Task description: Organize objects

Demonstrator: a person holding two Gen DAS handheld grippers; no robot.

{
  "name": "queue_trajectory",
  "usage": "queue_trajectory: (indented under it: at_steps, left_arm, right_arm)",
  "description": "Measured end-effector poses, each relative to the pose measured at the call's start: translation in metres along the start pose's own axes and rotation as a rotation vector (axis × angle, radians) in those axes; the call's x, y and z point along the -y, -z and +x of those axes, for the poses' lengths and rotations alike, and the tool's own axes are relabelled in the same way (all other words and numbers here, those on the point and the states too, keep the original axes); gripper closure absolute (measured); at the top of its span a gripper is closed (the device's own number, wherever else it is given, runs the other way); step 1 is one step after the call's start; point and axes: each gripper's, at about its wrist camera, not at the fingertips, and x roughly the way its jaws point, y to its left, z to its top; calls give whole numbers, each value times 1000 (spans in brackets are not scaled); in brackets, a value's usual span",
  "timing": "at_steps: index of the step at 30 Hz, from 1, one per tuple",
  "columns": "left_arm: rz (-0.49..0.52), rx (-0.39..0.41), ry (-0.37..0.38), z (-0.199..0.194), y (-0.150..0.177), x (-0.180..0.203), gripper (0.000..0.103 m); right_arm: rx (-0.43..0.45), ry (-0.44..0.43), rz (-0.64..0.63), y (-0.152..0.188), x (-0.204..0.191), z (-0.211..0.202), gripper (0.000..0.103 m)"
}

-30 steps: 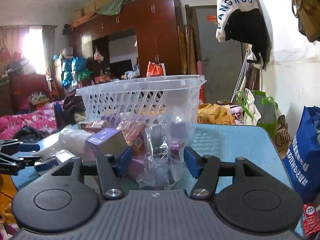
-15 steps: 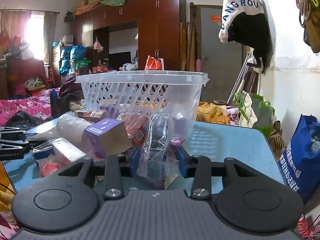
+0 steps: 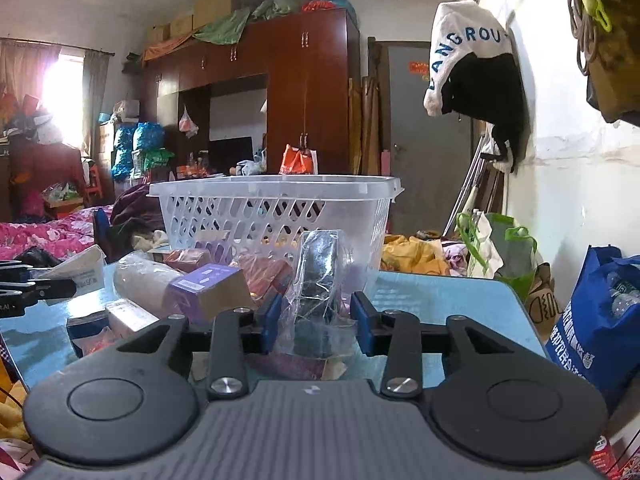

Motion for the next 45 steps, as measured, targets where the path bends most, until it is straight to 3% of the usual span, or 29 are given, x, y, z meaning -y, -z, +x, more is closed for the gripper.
queue_trajectory:
  at_steps: [18,22,26,28,33,39,45]
  left_arm:
    - [-65,32,21,-5,-7,-13,66]
    - [-95,67,39,-4,-34,-16,66]
    - [-87,119,42,16,-90,-12,66]
    - [-89,106,52,37,-119,-10,66]
    - [-124,-16,38,111,-174,-10,66]
    - [-103,-162,-12,173,-177,-5,66]
    - [-109,-160,-20,178,-168,-8,65]
  right_arm:
    - [40,22,52,-3,6,-5,62]
    - [98,34,41,-33,-1,-10,62]
    - [94,29,-31,-85,-14,12,62]
    - [44,31,-44,-110,-12,38,62]
    - [-55,34,1,-150,-5,95,62]
    - [-176,52,-26,-143,-9,138,62]
    - [-192,41,-45,-129,-13,141,60]
